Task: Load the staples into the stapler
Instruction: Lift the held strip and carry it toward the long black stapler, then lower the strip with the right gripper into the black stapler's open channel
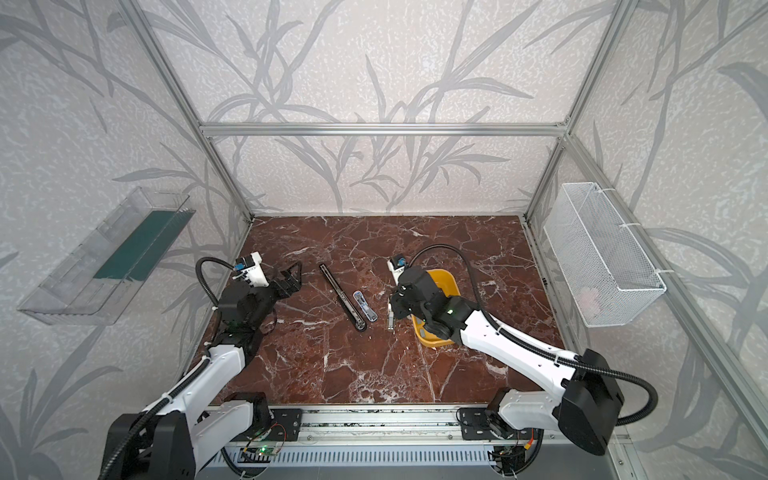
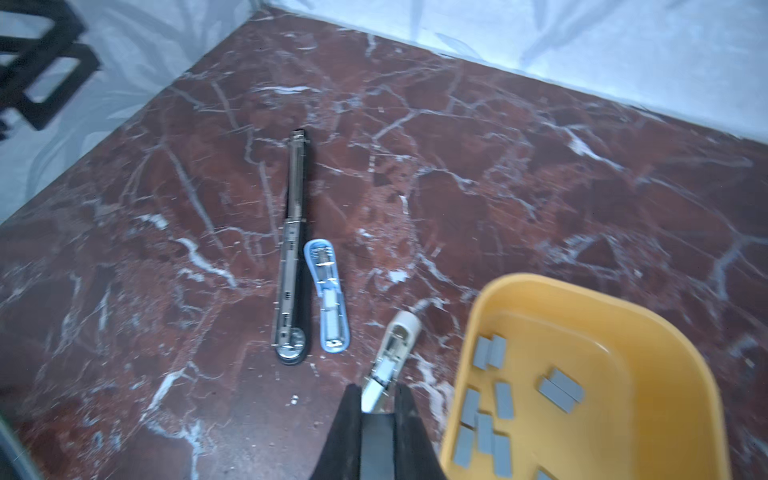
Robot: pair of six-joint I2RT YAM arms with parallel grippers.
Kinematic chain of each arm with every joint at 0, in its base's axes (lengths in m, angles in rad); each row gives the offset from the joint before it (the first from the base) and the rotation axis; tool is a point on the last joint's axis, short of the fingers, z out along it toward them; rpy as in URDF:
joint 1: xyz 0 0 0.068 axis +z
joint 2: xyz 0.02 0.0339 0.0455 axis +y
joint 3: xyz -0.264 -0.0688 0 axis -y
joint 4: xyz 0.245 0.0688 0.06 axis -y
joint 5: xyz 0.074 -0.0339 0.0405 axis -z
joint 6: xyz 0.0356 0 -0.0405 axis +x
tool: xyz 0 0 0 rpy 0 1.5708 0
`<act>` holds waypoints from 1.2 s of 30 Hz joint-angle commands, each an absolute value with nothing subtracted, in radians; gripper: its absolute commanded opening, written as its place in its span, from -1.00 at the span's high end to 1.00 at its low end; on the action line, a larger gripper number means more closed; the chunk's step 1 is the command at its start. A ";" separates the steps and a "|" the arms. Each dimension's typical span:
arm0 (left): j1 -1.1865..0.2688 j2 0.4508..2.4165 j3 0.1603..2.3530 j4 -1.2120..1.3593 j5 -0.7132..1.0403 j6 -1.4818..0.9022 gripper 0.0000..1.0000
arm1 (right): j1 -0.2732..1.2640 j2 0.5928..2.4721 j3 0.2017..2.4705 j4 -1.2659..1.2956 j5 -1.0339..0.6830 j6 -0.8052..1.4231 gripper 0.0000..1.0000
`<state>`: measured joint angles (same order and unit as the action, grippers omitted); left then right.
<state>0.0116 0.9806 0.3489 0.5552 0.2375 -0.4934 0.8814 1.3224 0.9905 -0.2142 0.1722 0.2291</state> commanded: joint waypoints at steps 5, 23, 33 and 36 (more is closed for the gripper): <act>0.009 0.935 0.317 0.547 0.186 -0.500 -0.98 | 0.982 1.564 1.187 -0.176 0.119 0.106 0.76; 0.008 0.979 0.322 0.576 0.217 -0.477 -0.98 | 0.982 1.816 1.275 -0.192 0.094 0.208 0.79; 0.009 0.982 0.321 0.582 0.212 -0.471 -0.98 | 0.982 1.878 1.278 -0.166 0.084 0.212 0.81; 0.009 0.985 0.323 0.583 0.214 -0.470 -0.98 | 0.982 1.899 1.287 -0.165 0.081 0.210 0.83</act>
